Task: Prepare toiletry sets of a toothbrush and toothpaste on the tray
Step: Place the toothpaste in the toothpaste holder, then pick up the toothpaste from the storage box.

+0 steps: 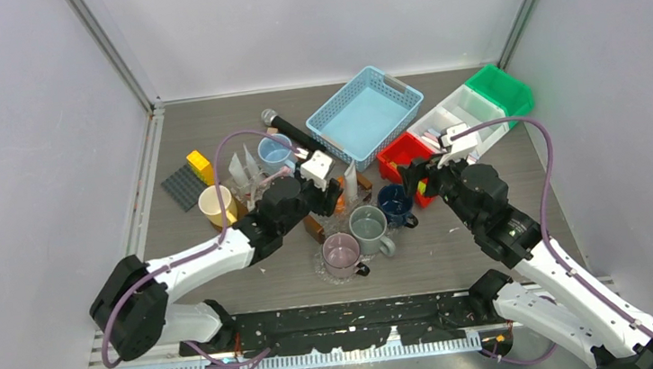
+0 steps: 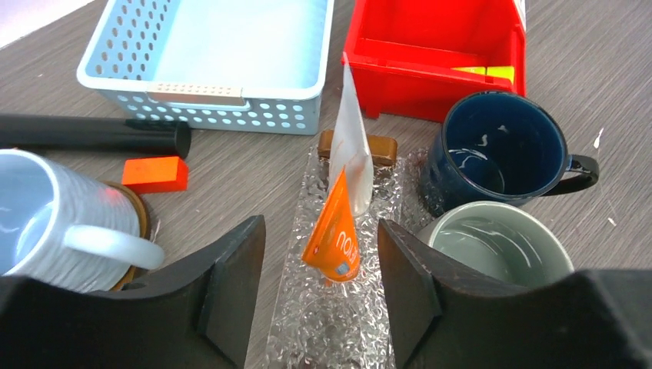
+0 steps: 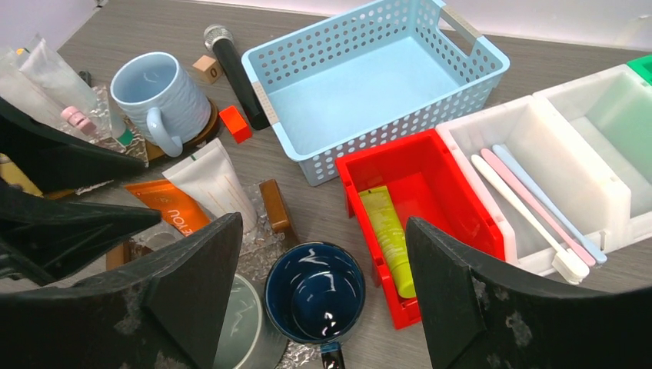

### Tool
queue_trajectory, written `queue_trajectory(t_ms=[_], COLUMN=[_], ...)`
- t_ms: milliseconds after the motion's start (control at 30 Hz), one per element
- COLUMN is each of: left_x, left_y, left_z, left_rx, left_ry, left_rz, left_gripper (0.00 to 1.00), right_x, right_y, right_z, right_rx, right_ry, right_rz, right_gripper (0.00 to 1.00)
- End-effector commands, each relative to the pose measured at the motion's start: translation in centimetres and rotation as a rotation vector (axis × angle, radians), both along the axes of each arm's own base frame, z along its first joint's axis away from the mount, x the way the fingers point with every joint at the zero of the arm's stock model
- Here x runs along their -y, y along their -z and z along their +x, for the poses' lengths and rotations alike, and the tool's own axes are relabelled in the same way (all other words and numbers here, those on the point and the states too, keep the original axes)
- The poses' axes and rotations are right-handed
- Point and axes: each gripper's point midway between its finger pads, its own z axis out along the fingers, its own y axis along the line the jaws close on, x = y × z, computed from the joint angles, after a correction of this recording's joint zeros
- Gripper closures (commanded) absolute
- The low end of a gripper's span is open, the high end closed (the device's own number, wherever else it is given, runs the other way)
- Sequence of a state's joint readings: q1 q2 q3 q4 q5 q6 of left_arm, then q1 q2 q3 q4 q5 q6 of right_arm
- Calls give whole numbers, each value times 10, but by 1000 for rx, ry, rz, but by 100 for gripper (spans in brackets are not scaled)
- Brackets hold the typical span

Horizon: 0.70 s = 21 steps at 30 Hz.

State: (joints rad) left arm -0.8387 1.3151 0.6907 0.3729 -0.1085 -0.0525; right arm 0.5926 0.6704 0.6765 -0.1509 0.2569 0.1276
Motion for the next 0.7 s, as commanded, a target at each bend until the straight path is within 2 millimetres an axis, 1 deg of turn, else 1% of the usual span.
queue_trajectory(t_ms=[0, 33, 67, 167, 200, 233, 267, 333, 400, 433, 467, 500, 533, 567, 600, 633, 667], left_x=[-10, -13, -17, -25, -28, -33, -37, -46, -56, -62, -68, -75, -82, -89, -97, -106, -114], left_y=[-52, -56, -64, -74, -81, -79, -82, -90, -92, -94, -94, -96, -96, -97, -97, -99, -100], left_z=[1, 0, -3, -9, -11, -15, -17, -20, -22, -23, -24, -23, -24, -23, -23, -21, -21], left_rx=[61, 58, 58, 27, 22, -2, -15, -28, -55, -68, -87, -104, -127, -143, -161, -173, -181], left_ry=[-57, -63, -64, -70, -70, -73, -77, -93, -116, -124, -135, -152, -163, -180, -199, -218, -234], left_rz=[-70, -67, -68, -36, -30, -4, 8, 25, 54, 70, 88, 101, 120, 132, 145, 153, 162], left_gripper=[39, 35, 32, 21, 18, 14, 11, 6, 1, 1, 0, 0, 0, 0, 0, 0, 0], right_x=[8, 10, 11, 16, 19, 21, 22, 25, 27, 28, 29, 31, 33, 37, 35, 43, 40], right_y=[-15, -10, -10, -1, 1, 7, 10, 22, 30, 33, 40, 41, 49, 50, 60, 62, 69], right_z=[5, 5, 7, 10, 11, 11, 12, 10, 11, 13, 13, 15, 16, 19, 20, 24, 25], right_rx=[1, -24, -35, -103, -117, -155, -172, -232, -277, -293, -324, -337, -374, -395, -445, -466, -506], right_ry=[62, 70, 87, 130, 150, 170, 180, 194, 210, 219, 226, 238, 252, 263, 255, 282, 267], right_rz=[8, -6, -8, -33, -45, -65, -73, -111, -128, -132, -143, -139, -147, -133, -118, -93, -57], right_gripper=[16, 16, 16, 16, 17, 17, 17, 17, 18, 18, 18, 18, 18, 18, 18, 19, 19])
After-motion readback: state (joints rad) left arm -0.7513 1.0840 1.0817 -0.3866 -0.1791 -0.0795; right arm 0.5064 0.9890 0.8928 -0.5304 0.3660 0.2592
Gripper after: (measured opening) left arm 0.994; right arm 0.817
